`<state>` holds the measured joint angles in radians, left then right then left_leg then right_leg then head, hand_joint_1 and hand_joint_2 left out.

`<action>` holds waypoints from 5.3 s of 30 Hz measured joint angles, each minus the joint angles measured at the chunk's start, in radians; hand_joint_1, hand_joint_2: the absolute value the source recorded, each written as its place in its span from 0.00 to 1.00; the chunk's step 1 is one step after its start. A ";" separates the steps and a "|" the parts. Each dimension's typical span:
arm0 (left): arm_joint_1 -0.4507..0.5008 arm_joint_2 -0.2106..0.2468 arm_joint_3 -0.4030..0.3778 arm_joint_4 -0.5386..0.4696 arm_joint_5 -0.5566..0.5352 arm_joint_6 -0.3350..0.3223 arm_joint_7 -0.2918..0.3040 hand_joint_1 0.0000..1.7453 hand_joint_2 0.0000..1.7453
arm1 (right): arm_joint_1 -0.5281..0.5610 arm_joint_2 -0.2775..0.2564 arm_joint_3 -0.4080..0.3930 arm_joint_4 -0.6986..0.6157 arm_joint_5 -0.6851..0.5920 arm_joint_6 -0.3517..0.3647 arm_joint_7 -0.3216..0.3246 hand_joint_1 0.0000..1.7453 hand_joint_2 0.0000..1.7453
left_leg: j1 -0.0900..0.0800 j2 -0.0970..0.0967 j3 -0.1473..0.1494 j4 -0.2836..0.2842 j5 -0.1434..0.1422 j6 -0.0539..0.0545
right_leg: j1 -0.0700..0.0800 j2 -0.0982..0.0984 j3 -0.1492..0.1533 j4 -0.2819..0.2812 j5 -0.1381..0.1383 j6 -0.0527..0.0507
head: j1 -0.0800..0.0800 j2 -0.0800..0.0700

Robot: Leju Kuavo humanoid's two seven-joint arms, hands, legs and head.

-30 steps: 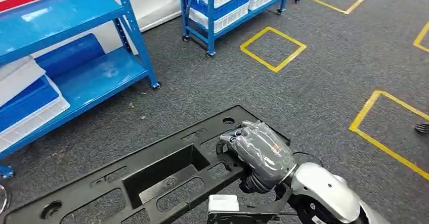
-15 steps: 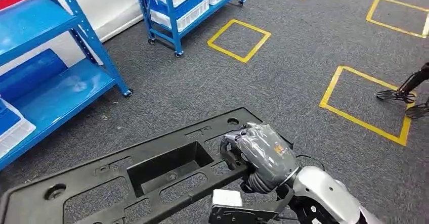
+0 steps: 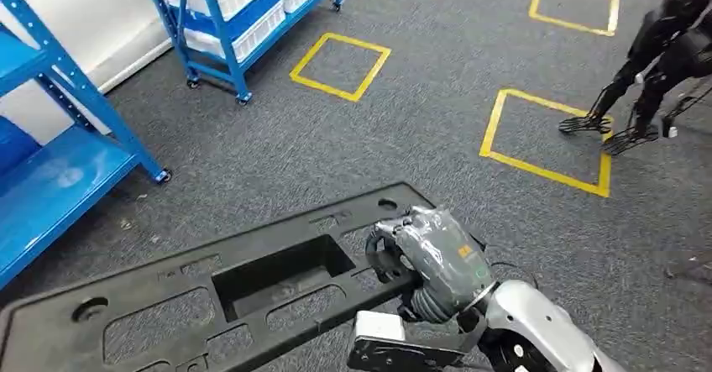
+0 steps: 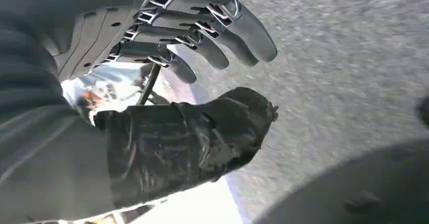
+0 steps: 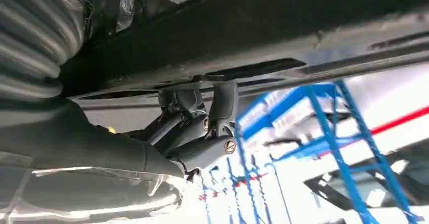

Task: Take the parts from the cabinet and place them on the table.

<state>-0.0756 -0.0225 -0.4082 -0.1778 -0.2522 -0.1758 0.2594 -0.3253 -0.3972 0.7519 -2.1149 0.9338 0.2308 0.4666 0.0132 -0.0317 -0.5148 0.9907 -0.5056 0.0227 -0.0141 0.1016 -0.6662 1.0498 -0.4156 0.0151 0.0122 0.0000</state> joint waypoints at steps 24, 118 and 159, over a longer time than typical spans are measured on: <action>0.006 0.013 0.000 0.000 -0.006 -0.012 -0.007 0.00 1.00 | -0.025 -0.443 -0.362 -0.022 0.180 0.139 -0.119 1.00 1.00 | -0.009 -0.005 -0.064 0.107 -0.002 -0.003 | 0.004 -0.023 0.050 -0.010 -0.034 -0.023 | 0.000 0.000; 0.005 0.016 -0.001 0.000 -0.056 0.010 -0.019 0.00 1.00 | 0.301 -0.360 -0.829 -0.017 -0.151 0.019 0.001 1.00 1.00 | -0.006 -0.049 -0.064 0.042 0.007 -0.004 | 0.000 0.016 0.065 -0.026 -0.041 0.002 | 0.006 0.000; 0.004 0.021 0.000 0.001 -0.049 -0.013 0.050 0.00 1.00 | 0.253 -0.330 -0.762 -0.008 -0.109 0.046 0.020 1.00 1.00 | -0.004 0.069 -0.049 0.019 0.018 0.029 | -0.016 -0.098 -0.058 0.214 -0.122 0.055 | 0.022 0.000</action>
<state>-0.0718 -0.0015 -0.4086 -0.1770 -0.3014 -0.1892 0.3094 -0.0720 -0.7275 -0.0099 -2.1233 0.8244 0.2770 0.4867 0.0091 0.0369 -0.5636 1.0100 -0.4873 0.0519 -0.0302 0.0036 -0.7246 1.2636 -0.5372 0.0702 0.0340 0.0000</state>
